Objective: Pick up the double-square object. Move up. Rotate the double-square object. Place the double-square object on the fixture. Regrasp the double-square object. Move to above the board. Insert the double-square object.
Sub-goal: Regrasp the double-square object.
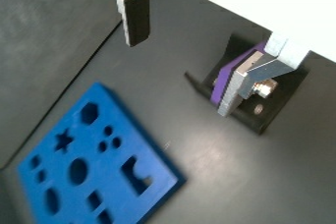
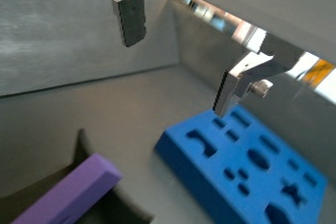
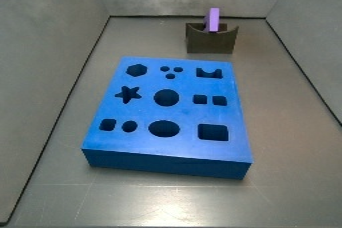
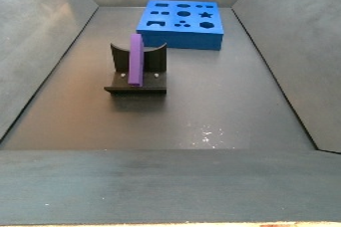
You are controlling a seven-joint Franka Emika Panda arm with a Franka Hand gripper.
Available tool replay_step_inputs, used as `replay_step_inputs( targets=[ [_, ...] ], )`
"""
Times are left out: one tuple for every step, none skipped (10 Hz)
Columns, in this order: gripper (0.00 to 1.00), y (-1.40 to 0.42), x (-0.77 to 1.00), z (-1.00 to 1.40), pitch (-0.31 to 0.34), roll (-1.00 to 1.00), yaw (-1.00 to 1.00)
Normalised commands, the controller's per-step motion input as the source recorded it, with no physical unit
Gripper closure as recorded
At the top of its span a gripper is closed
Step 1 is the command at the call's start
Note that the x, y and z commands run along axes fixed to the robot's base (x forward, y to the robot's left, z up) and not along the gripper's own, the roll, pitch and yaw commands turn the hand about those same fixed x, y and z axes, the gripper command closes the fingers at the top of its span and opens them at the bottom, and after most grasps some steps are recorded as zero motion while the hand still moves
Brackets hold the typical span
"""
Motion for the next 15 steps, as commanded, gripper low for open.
replay_step_inputs(
  targets=[
    [0.00, -0.05, -0.03, 0.02, 0.028, 1.00, 0.01],
    [0.00, -0.04, -0.04, 0.01, 0.024, 1.00, 0.01],
    [0.00, -0.04, -0.04, 0.01, 0.019, 1.00, 0.01],
    [0.00, -0.03, -0.05, 0.01, 0.012, 1.00, 0.01],
    [0.00, -0.03, -0.05, 0.01, 0.008, 1.00, 0.01],
    [0.00, -0.03, -0.04, 0.00, -0.001, 1.00, 0.02],
    [0.00, -0.03, -0.04, 0.00, -0.006, 1.00, 0.02],
    [0.00, -0.02, -0.03, 0.01, -0.013, 1.00, 0.02],
    [0.00, -0.02, -0.03, 0.01, -0.016, 1.00, 0.02],
    [0.00, -0.02, -0.03, 0.01, -0.015, 1.00, 0.02],
    [0.00, -0.02, -0.03, 0.01, -0.013, 1.00, 0.02],
    [0.00, -0.02, -0.01, 0.01, -0.008, 1.00, 0.02],
    [0.00, -0.02, 0.00, 0.01, -0.002, 1.00, 0.02],
    [0.00, -0.03, 0.02, 0.00, 0.008, 1.00, 0.03],
    [0.00, -0.03, 0.03, -0.01, 0.016, 1.00, 0.03]
  ],
)
